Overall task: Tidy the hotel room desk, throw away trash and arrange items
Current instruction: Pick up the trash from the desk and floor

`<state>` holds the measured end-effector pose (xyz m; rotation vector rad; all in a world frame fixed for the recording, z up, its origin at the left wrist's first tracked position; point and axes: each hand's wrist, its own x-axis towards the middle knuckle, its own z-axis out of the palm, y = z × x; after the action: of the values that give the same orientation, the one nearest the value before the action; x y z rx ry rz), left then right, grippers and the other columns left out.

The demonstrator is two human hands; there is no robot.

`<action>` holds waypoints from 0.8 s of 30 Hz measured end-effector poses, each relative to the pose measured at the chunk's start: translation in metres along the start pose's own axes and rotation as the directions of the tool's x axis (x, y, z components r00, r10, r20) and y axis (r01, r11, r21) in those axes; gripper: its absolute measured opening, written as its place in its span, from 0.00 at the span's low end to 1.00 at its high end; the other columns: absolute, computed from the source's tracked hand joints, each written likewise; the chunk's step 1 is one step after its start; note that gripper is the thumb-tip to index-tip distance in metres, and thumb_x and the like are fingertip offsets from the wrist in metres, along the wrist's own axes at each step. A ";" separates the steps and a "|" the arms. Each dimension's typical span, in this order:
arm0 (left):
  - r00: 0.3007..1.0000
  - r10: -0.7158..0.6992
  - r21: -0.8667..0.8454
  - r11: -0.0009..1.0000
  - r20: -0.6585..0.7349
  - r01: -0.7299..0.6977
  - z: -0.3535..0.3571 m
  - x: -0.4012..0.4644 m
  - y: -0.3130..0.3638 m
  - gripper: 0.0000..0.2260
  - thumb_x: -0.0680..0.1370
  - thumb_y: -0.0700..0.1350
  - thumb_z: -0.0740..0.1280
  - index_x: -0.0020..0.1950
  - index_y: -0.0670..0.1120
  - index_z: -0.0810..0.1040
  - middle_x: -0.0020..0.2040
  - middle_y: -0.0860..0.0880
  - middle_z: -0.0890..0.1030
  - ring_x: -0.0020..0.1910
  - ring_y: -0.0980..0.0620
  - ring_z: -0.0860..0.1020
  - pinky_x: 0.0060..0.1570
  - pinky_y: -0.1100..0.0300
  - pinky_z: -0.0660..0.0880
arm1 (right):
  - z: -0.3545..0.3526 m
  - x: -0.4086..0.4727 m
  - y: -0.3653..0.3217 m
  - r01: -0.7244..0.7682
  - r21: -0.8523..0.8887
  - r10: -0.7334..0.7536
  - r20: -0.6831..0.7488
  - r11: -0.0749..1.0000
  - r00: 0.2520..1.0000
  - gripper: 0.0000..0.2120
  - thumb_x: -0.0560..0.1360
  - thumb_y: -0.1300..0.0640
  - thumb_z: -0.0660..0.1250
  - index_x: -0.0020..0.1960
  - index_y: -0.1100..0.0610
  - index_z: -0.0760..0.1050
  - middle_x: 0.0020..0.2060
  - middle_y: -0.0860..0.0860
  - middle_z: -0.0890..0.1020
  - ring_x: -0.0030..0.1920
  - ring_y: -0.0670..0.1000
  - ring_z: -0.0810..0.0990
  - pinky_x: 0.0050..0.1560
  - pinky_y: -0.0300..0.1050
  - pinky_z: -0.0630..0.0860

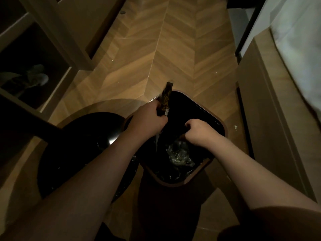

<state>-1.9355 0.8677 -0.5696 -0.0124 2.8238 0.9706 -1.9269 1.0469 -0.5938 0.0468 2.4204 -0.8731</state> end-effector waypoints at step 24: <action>0.953 -0.100 0.292 0.956 0.286 0.012 0.022 0.006 -0.012 0.11 0.79 0.48 0.67 0.58 0.44 0.79 0.53 0.46 0.81 0.51 0.46 0.80 0.49 0.54 0.77 | -0.001 0.006 0.000 0.007 -0.041 -0.010 -0.076 0.999 0.997 0.16 0.76 0.58 0.69 0.63 0.56 0.75 0.49 0.51 0.77 0.39 0.44 0.74 0.41 0.40 0.73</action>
<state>-1.9378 0.8723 -0.5952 0.0800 2.6350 0.4913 -1.9326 1.0463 -0.5964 0.0557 2.5107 -0.8391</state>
